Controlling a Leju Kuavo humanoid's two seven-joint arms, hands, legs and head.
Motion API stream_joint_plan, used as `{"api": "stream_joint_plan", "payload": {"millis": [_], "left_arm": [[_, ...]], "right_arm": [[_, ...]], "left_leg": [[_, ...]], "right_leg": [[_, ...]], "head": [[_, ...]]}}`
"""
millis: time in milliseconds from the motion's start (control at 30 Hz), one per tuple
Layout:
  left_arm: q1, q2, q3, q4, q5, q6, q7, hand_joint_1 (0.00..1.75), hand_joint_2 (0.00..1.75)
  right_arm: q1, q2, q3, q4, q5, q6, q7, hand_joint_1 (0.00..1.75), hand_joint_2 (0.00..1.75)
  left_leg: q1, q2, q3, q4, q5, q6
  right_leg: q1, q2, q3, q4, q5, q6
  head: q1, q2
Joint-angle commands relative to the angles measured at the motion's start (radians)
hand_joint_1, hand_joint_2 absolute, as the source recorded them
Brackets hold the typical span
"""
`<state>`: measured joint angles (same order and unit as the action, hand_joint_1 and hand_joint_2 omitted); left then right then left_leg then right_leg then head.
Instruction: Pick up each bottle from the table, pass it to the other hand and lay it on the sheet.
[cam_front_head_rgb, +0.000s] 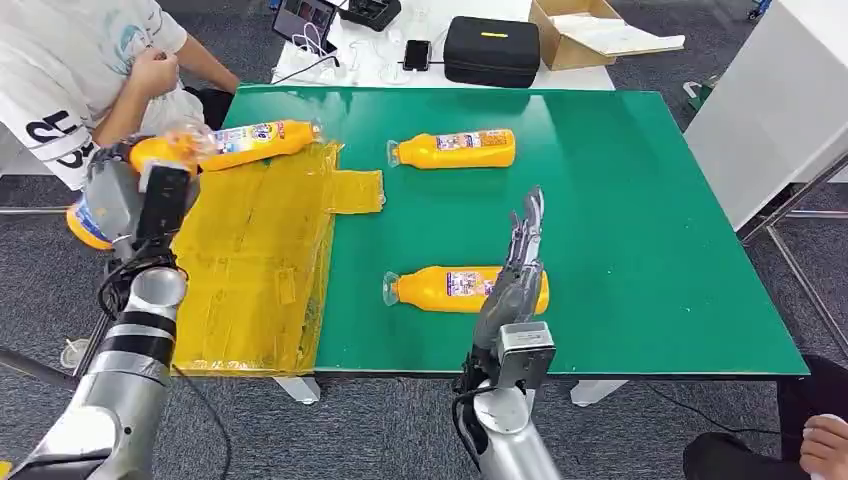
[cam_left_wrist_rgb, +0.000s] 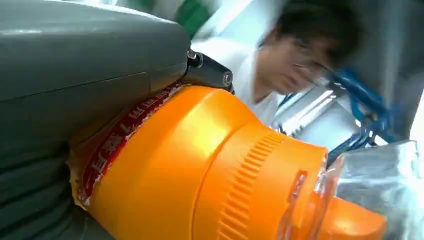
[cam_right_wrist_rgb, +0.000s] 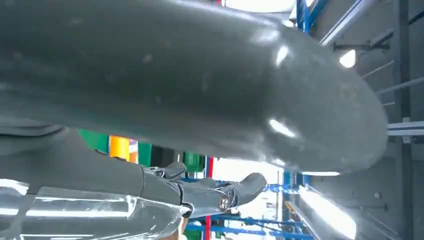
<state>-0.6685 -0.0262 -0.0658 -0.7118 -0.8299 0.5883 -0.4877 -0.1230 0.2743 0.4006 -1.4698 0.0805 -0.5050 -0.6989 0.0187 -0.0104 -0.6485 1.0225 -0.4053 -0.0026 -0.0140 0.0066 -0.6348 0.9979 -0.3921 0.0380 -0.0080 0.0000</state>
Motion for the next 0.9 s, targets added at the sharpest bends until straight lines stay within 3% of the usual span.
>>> {"api": "stream_joint_plan", "payload": {"millis": [33, 300, 567, 767, 900], "left_arm": [[-0.124, 0.109, -0.344, 0.410, -0.391, -0.187, 0.103, 1.75, 1.75], [-0.100, 0.119, -0.388, 0.434, -0.450, -0.360, 0.094, 1.75, 1.75], [-0.100, 0.117, -0.388, 0.435, -0.449, -0.368, 0.094, 1.75, 1.75], [-0.061, 0.118, -0.307, 0.424, -0.359, -0.450, 0.046, 1.75, 1.75], [-0.028, 0.109, -0.248, 0.412, -0.289, -0.500, 0.009, 1.75, 1.75]], "right_arm": [[-0.065, -0.046, 0.018, 0.077, -0.029, 0.050, 0.001, 0.00, 0.00], [-0.076, -0.031, 0.023, 0.133, -0.022, 0.083, 0.002, 0.00, 0.00], [-0.076, -0.030, 0.022, 0.136, -0.022, 0.084, 0.002, 0.00, 0.00], [-0.084, -0.014, 0.026, 0.180, -0.019, 0.096, 0.010, 0.00, 0.00], [-0.094, -0.005, 0.021, 0.214, -0.013, 0.103, 0.021, 0.00, 0.00]], "left_leg": [[0.000, 0.002, 0.006, -0.001, -0.001, 0.001], [0.001, 0.003, 0.006, -0.001, -0.002, 0.001], [0.001, 0.003, 0.003, 0.000, -0.001, 0.001], [0.001, 0.004, 0.007, -0.001, -0.003, 0.001], [0.000, 0.003, 0.003, -0.001, -0.001, 0.000]], "right_leg": [[0.001, 0.000, 0.006, -0.001, -0.001, -0.002], [0.001, 0.002, 0.005, -0.001, -0.001, -0.002], [0.001, 0.002, 0.002, 0.000, -0.001, -0.001], [0.002, 0.003, 0.007, -0.001, -0.002, -0.002], [0.001, 0.003, 0.002, -0.001, 0.000, -0.001]], "head": [[0.000, 0.000], [0.000, 0.000], [0.000, 0.000], [0.000, 0.000], [0.000, 0.000]]}}
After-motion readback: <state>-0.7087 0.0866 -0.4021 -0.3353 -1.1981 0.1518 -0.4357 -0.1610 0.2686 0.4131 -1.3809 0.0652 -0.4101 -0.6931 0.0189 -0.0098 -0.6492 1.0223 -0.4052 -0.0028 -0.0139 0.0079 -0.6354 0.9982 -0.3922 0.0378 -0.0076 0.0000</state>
